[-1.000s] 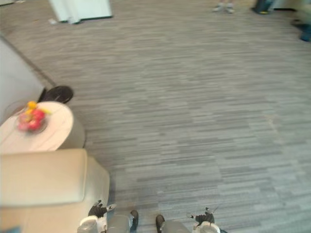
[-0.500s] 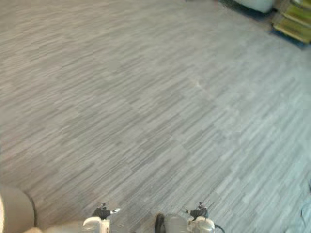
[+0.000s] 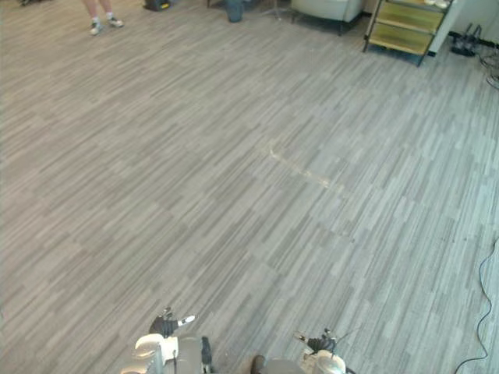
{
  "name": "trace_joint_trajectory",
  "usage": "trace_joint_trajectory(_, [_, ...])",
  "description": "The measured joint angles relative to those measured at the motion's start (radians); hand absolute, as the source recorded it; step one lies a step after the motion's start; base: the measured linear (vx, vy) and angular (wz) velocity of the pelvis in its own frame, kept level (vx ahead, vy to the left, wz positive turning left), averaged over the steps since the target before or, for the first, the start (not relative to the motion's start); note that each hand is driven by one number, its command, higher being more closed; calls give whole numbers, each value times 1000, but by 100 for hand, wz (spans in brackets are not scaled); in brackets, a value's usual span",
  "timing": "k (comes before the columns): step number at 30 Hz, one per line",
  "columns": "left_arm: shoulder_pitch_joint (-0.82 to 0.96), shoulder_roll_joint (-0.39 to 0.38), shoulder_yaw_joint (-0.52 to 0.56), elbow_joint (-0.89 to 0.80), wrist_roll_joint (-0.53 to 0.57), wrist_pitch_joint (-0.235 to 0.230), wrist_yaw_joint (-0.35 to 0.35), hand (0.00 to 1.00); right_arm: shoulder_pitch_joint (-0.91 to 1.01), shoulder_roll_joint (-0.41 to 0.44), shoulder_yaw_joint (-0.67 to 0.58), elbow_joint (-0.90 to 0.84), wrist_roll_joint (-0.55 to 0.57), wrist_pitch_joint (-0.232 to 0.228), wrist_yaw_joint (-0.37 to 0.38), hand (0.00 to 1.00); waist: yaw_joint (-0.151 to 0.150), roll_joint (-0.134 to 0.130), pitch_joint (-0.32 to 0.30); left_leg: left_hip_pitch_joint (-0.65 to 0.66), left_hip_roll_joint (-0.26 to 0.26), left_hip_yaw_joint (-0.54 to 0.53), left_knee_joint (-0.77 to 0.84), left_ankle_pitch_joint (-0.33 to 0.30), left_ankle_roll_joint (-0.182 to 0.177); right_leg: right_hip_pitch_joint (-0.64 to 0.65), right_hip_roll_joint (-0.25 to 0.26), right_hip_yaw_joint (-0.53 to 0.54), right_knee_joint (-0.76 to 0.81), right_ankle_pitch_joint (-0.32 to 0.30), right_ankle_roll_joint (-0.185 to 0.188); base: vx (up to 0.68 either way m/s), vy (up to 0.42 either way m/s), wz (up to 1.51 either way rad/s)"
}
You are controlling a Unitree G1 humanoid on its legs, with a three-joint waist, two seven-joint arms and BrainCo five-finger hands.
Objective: Pick up cushions and gather them together orderly.
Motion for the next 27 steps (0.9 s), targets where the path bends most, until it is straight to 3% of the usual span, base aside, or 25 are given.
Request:
trace_joint_trajectory(1, [3, 5, -1, -1, -1, -1, 0, 0, -1, -2, 0, 3, 0, 1, 0, 0, 3, -1, -3, -3, -11, -31, -76, 37, 1, 8, 0, 27, -4, -20, 11, 354, 183, -104])
trace_joint_trajectory(2, [7, 7, -1, 1, -2, -1, -1, 0, 2, 3, 1, 3, 0, 5, -1, 0, 5, -13, -14, -3, -24, -58, -69, 116, 25, 21, -11, 66, 0, -49, 31, 425, 238, -103])
trace_joint_trajectory(3, [16, 22, 0, 0, -2, 1, -2, 0, 8, 12, 1, 3, 0, 6, -1, 0, 6, -33, -45, -9, -48, -55, -39, 130, 48, 18, -37, 105, 15, -75, 53, 622, 280, -101])
trace_joint_trajectory(5, [15, 39, 0, 3, -4, 6, -1, 0, 22, 24, 7, 2, 0, 5, 1, 0, 8, -79, -71, 17, -53, 25, -4, 68, 69, -20, -75, 144, 135, -86, 93, 608, 221, -88])
trace_joint_trajectory(7, [13, 51, -14, 14, -12, 6, 1, 0, 24, 41, 8, 2, 0, 5, 1, 0, 10, -94, -75, 94, -55, 72, -1, 11, 96, -116, -94, 138, 412, -46, 220, 523, 220, -79])
trace_joint_trajectory(8, [8, 50, -23, 24, -12, 12, 1, 0, 25, 45, 8, 0, 0, 4, 2, 0, 6, -88, -72, 145, -56, 76, -18, -18, 96, -179, -102, 122, 561, -19, 257, 439, 203, -57])
trace_joint_trajectory(9, [6, 46, -26, 35, -15, 19, 1, 0, 25, 41, 7, -4, 0, 0, 3, 0, 1, -83, -70, 193, -56, 87, -36, -35, 101, -222, -114, 92, 671, -26, 250, 400, 179, -50])
trace_joint_trajectory(11, [-1, 42, -60, 57, -19, 23, 2, 0, 26, 30, 8, -16, -1, -3, 4, 0, -8, -65, -62, 333, -52, 118, -119, -64, 104, -312, -142, -11, 756, -59, 189, 425, 145, -42])
trace_joint_trajectory(13, [-6, 40, -60, 65, -19, 26, 5, 0, 26, 26, 8, -20, -1, -6, 5, 0, -16, -63, -61, 435, -45, 145, -209, -64, 104, -379, -145, -101, 664, -76, 156, 359, 57, -32])
trace_joint_trajectory(15, [-9, 42, -68, 73, -19, 25, 6, 0, 22, 15, 8, -11, -2, -6, 5, 0, -28, -58, -61, 478, -32, 160, -263, -72, 88, -451, -133, -166, 496, -48, 136, 395, 10, -16])
trace_joint_trajectory(16, [-8, 45, -74, 78, -19, 25, 7, 0, 14, 10, 6, 3, 5, -7, 6, 0, -32, -56, -62, 495, -27, 166, -281, -75, 81, -482, -122, -176, 404, -10, 127, 445, -45, -8])
trace_joint_trajectory(18, [-3, 55, -96, 104, -19, 27, 7, 0, 2, -9, 6, 8, 8, -6, 5, 0, -59, -51, -56, 524, -14, 151, -295, -89, 55, -511, -83, -164, 183, 183, 93, 521, -108, 13])
trace_joint_trajectory(19, [3, 55, -100, 113, -18, 27, 5, 0, 6, -16, 0, 15, 10, -6, 4, 0, -67, -47, -54, 539, -8, 116, -282, -89, 54, -490, -69, -151, 172, 261, 46, 651, -190, 27])
trace_joint_trajectory(20, [3, 45, -91, 117, -17, 26, 4, 0, 2, -27, -28, 23, 9, -6, 5, 0, -64, -19, -56, 531, 25, 78, -218, -81, 34, -465, -55, -159, 193, 230, 30, 545, -178, 24])
trace_joint_trajectory(22, [2, 21, -51, 103, -17, 27, 2, 0, 6, -30, -39, 22, 10, -5, 4, 0, -63, -1, -49, 469, 40, 33, -8, -38, 0, -421, -54, -171, 216, 167, 23, 589, -245, 8])
trace_joint_trajectory(24, [7, -8, 3, 69, -17, 27, 2, 0, 16, -33, -28, -1, 12, -7, 1, 0, -60, 24, -29, 316, 95, -3, 411, 130, -7, -302, -37, -172, 189, 110, 6, 478, -175, -1])
trace_joint_trajectory(26, [17, -11, 6, 30, -18, 25, 0, 0, 14, -22, -6, -1, 28, -6, 4, 0, -47, 32, -25, 201, 135, 24, 653, 84, 2, -184, -16, -148, 143, 73, -7, 508, -89, -29])
trace_joint_trajectory(27, [19, -10, 6, 12, -19, 22, 1, 0, 12, -19, 9, -1, 33, -6, 2, 0, -34, 24, -22, 156, 133, 48, 668, 60, 5, -134, -18, -127, 117, 58, -8, 558, -92, -44])
